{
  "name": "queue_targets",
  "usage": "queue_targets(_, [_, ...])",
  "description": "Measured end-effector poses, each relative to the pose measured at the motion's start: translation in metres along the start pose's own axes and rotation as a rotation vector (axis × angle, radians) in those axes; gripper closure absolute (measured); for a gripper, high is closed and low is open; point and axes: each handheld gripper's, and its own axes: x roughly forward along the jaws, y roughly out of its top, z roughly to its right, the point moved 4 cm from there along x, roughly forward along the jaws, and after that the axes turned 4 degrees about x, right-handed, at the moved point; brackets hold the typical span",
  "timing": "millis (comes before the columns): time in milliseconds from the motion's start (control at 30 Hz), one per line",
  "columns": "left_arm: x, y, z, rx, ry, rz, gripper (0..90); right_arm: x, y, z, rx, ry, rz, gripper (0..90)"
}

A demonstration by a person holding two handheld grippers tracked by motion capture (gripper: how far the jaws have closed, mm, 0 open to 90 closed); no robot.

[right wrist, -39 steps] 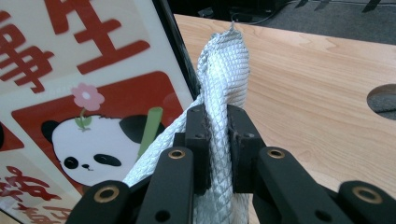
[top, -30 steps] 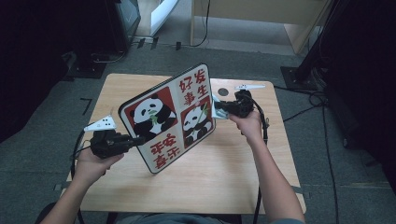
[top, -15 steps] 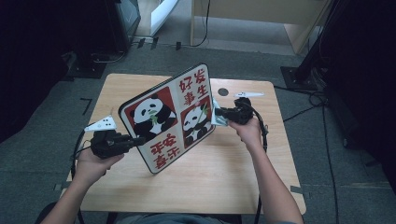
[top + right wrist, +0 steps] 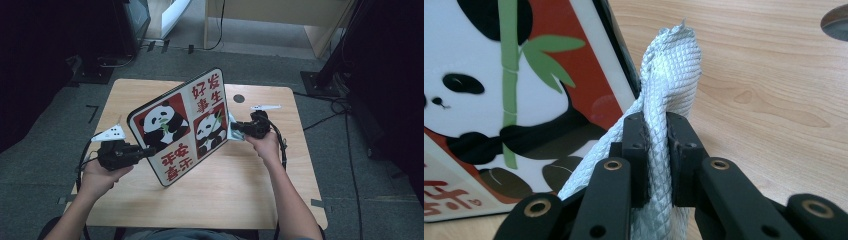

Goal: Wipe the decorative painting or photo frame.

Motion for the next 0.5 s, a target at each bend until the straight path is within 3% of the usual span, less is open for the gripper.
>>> queue_targets(500, [0.001, 0.001, -0.001, -0.006, 0.004, -0.009, 78.4, 0.006, -0.020, 0.011, -0.023, -0.018, -0.039, 81.0])
